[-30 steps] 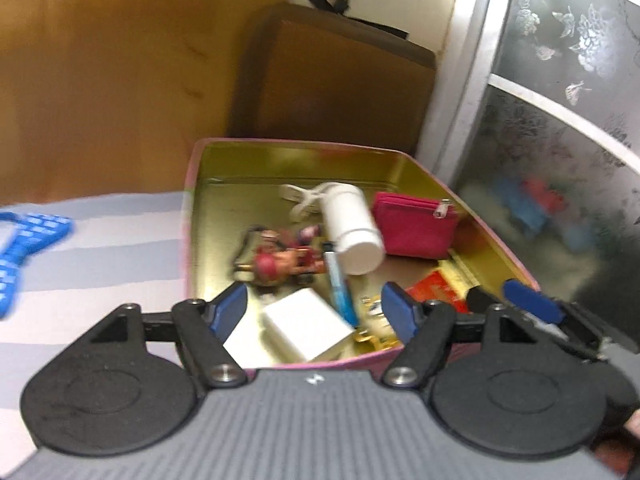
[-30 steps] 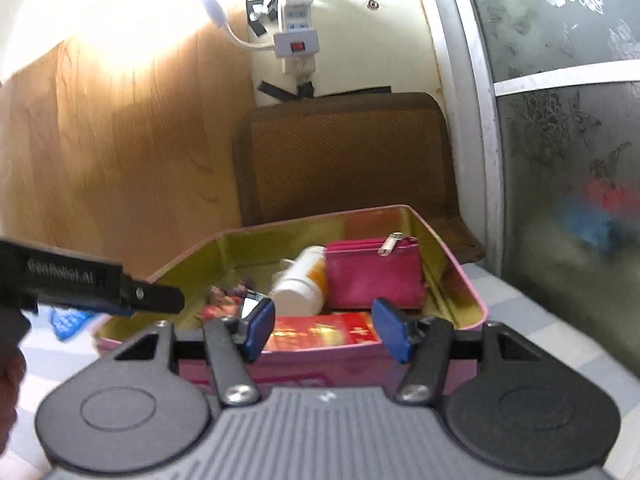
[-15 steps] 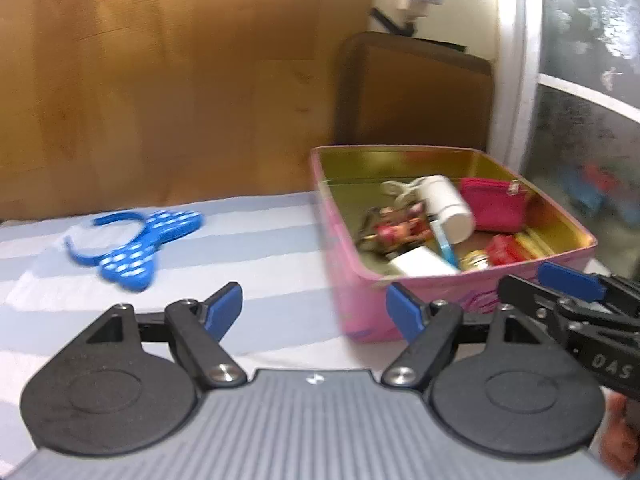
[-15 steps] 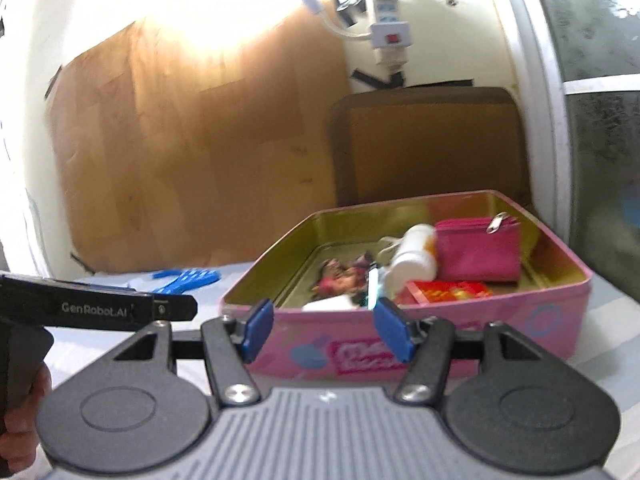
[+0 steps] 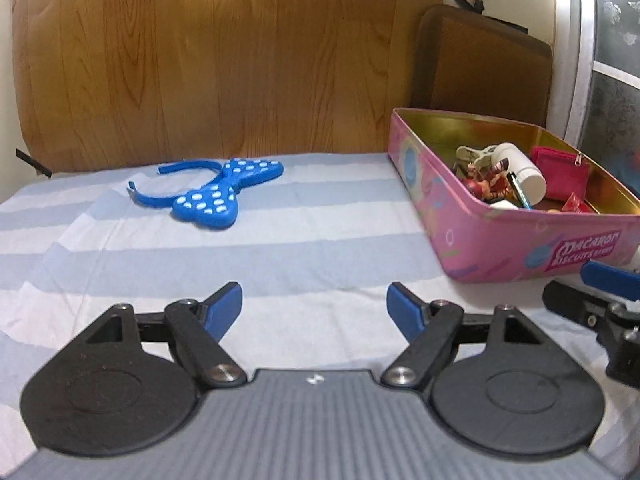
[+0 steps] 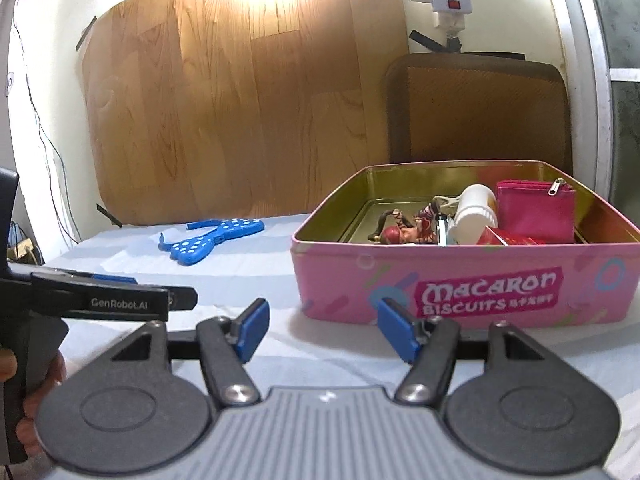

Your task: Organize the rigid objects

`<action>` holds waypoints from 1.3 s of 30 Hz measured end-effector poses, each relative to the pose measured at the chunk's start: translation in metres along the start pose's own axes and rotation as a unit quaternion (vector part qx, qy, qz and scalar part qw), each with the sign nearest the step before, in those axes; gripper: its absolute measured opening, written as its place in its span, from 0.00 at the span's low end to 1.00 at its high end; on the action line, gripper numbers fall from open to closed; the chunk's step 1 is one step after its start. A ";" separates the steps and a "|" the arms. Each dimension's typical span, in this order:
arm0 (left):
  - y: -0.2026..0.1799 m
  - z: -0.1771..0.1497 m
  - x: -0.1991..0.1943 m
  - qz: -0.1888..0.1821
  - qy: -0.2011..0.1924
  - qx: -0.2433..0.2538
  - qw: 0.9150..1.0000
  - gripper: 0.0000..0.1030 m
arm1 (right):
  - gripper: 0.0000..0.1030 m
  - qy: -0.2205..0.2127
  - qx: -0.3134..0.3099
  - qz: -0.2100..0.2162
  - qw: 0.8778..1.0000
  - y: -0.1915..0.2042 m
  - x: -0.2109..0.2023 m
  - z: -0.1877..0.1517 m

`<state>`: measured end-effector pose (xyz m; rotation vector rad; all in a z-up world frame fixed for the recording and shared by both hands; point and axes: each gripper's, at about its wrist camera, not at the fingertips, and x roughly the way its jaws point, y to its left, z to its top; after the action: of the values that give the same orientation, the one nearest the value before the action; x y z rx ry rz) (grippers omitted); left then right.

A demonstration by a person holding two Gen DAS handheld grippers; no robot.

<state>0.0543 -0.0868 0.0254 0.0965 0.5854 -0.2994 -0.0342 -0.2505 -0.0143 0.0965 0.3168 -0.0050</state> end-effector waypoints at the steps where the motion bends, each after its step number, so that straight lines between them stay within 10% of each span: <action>1: 0.000 -0.001 0.000 -0.002 0.001 0.001 1.000 0.79 | 0.60 -0.003 0.002 -0.003 1.000 -0.001 -0.002 0.000; 14: -0.032 -0.019 0.002 -0.046 -0.002 0.043 0.998 0.83 | 0.68 -0.053 0.108 -0.094 0.988 -0.043 -0.015 -0.020; 39: -0.045 -0.029 0.003 -0.041 -0.015 0.071 0.997 0.85 | 0.70 -0.055 0.146 -0.079 0.985 -0.056 -0.016 -0.025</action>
<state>0.0277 -0.1248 -0.0001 0.2043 0.5383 -0.4221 -0.0579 -0.3037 -0.0385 0.3607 0.2098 -0.2148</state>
